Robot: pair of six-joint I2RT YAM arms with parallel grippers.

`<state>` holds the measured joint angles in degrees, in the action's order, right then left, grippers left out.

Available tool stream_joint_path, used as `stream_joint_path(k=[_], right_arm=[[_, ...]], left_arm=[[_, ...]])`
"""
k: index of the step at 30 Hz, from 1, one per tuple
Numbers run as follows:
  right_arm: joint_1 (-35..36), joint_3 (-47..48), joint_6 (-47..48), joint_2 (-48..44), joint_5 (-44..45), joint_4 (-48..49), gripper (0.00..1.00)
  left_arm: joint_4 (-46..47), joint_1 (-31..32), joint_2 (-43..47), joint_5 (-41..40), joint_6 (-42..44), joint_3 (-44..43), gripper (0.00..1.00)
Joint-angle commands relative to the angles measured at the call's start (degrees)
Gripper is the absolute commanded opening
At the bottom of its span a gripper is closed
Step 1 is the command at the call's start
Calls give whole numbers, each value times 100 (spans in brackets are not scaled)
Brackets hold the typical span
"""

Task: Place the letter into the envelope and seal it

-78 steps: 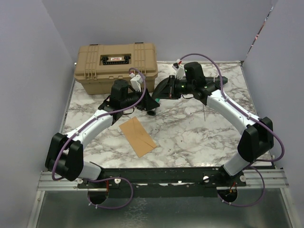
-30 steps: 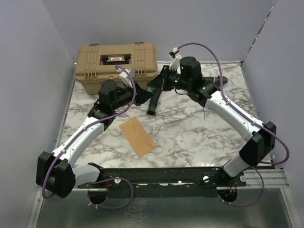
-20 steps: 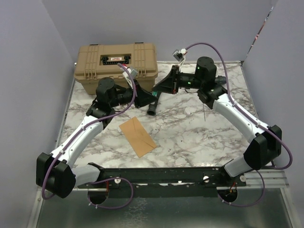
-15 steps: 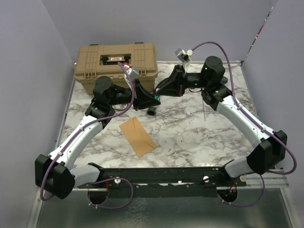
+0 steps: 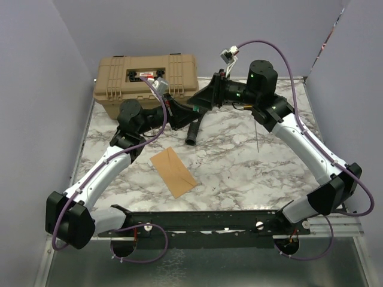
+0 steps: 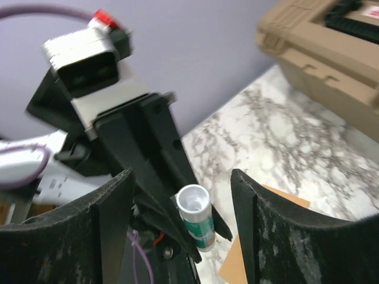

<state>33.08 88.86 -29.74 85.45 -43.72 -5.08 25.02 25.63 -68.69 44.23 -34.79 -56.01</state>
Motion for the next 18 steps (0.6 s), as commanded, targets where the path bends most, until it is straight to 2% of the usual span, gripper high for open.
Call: stream_joint_path(k=[1,5,8,12,13,15,18], right_arm=[[180,224,-535,235,1690,-1007,67],[275,105,-661,247,1937,-931,58],[293,307,-595,374,1890,-1170,49],[295,254,-634,327,1886,-1085,32],[295,228,-630,305,1870,-1030,31],[295,195,-580,257,1874,-987,32],[293,227,-472,228,1980,-1052,49]], left_arm=[[1,19,22,-993,97,105,0],[-57,13,22,-986,97,178,0],[-58,13,59,-995,54,228,0],[-58,13,106,-903,49,231,0],[-64,13,124,-866,51,238,0],[-78,14,140,-764,40,248,0],[-163,12,177,-698,42,280,0]])
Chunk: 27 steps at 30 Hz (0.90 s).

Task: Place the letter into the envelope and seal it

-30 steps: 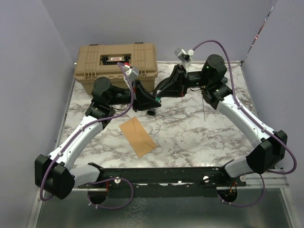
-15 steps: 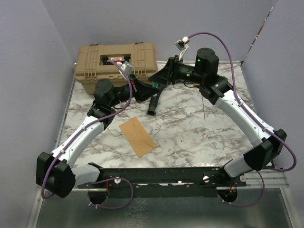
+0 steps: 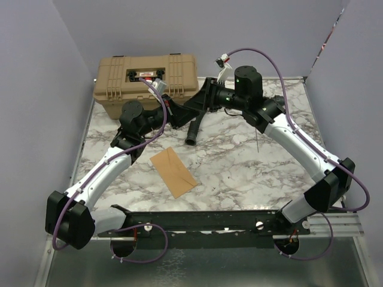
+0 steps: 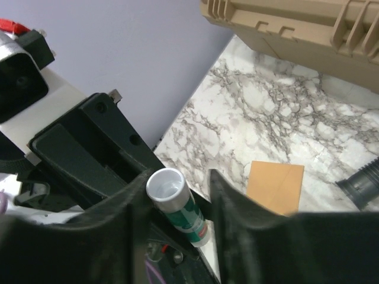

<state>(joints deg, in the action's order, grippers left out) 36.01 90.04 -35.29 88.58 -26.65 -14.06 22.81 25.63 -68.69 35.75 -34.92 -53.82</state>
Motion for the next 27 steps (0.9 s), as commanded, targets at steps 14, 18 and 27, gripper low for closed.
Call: stream_joint_path(k=[14,18,27], right_arm=[[-11,436,66,170,330,-459,55],[-7,579,110,323,-19,-510,54],[-7,640,99,488,-403,-672,39]], left_arm=[[-845,12,136,70,650,-53,0],[-888,20,127,31,670,-82,0],[-916,12,126,-29,704,-136,0]])
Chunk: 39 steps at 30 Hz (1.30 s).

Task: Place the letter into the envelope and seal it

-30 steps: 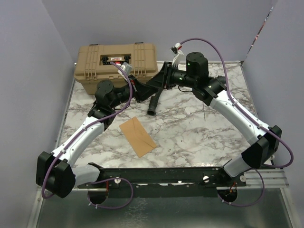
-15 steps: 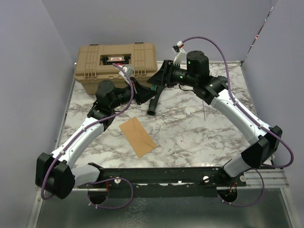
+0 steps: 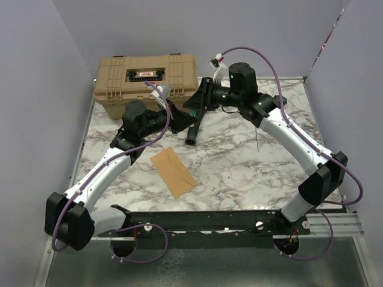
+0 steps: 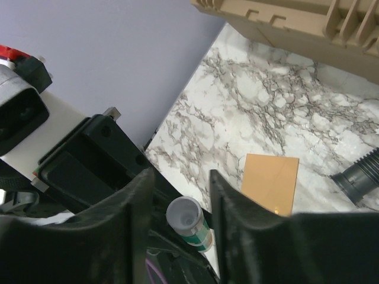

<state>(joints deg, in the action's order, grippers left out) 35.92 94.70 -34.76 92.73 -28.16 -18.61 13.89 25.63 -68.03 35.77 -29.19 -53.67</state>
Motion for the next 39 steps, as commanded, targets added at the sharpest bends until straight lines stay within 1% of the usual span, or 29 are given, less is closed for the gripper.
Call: stream_joint_path(k=[1,3,7,9,10,11,13,14,15,16,18,19,20,21,22,23,24,26,28,29,31,34,36,39], right_arm=[[2,202,44,80,-225,-273,36],[3,211,37,87,-210,-300,28],[-10,115,44,6,-247,-86,2],[-66,-19,208,-100,-486,225,1],[-120,-106,329,-150,-797,452,1],[-190,-203,465,-204,-1256,772,0],[-270,-381,732,-313,-2659,1451,0],[-278,-446,855,-376,-3002,1627,0],[-279,-566,849,-446,-3553,2119,0],[-279,-739,689,-542,-3965,2629,1],[-278,-1278,32,-681,-4621,3959,0],[-272,-1505,-432,-719,-4779,4744,0],[-270,-1650,-762,-731,-4831,5249,1],[-277,-1673,-809,-726,-4807,5330,1],[-276,-1588,-578,-711,-4699,4945,1],[-270,-1408,-156,-692,-4446,4277,1],[-270,-1224,291,-680,-4048,3494,4],[-270,-921,752,-693,-2749,2393,30],[-270,-769,650,-703,-1367,1791,56],[-270,-731,458,-691,-855,1537,64],[-244,-558,124,-592,-26,1077,74],[-180,-368,-60,-388,428,628,75],[-88,-392,-49,-393,517,625,75],[38,-341,61,-420,616,534,72]], left_arm=[[-26,12,69,-38,144,-152,0],[-35,15,80,-51,157,-160,0],[-70,13,96,75,174,-191,0],[-156,8,87,326,132,-247,0],[-226,-2,44,609,76,-318,0],[-299,-13,-13,948,6,-427,0],[-385,-14,-120,1569,-158,-622,0],[-390,-14,-126,1811,-209,-687,0],[-390,-14,-113,2032,-220,-723,0],[-381,-14,-81,2161,-217,-743,0],[-343,-14,1,2366,-135,-765,0],[-285,-8,58,2454,-75,-755,0],[-233,-7,140,2478,8,-727,0],[-174,-12,233,2449,93,-674,0],[-129,-10,304,2395,148,-648,0],[-130,-13,357,2313,194,-637,0],[-147,-14,382,2234,233,-640,0],[-307,-10,380,1892,338,-660,0],[-475,-14,343,1380,427,-654,0],[-568,-14,323,1080,465,-643,0],[-601,-14,271,694,514,-592,0],[-633,-14,264,42,566,-517,0],[-708,-14,257,-354,581,-513,0],[-748,-12,215,-601,519,-514,0]])
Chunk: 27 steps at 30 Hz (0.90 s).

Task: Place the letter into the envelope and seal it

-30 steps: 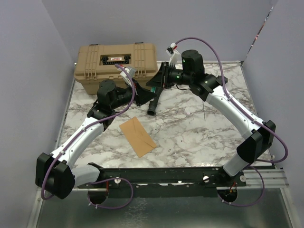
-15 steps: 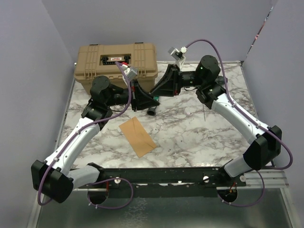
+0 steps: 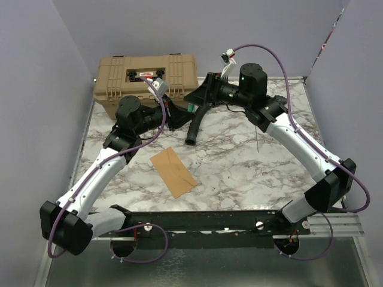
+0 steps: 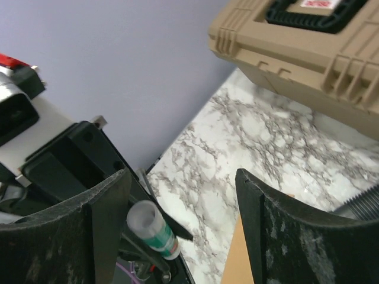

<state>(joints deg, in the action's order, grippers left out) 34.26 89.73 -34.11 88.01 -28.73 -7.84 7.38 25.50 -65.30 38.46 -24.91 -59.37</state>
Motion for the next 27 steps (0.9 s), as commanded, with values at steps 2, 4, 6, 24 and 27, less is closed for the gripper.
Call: stream_joint_path(k=[2,4,6,24,27], right_arm=[[212,199,-18,95,519,-559,69],[221,211,-74,147,395,-535,64],[221,207,-109,179,289,-493,59],[221,121,-222,128,501,-399,53],[220,112,-203,115,467,-338,45]], left_arm=[[-96,0,-102,-943,40,66,0],[-96,-1,-126,-974,-3,73,0],[-96,-1,-141,-985,-14,75,0],[-129,-1,-80,-525,-85,178,0],[-149,4,-59,-468,-94,218,0]])
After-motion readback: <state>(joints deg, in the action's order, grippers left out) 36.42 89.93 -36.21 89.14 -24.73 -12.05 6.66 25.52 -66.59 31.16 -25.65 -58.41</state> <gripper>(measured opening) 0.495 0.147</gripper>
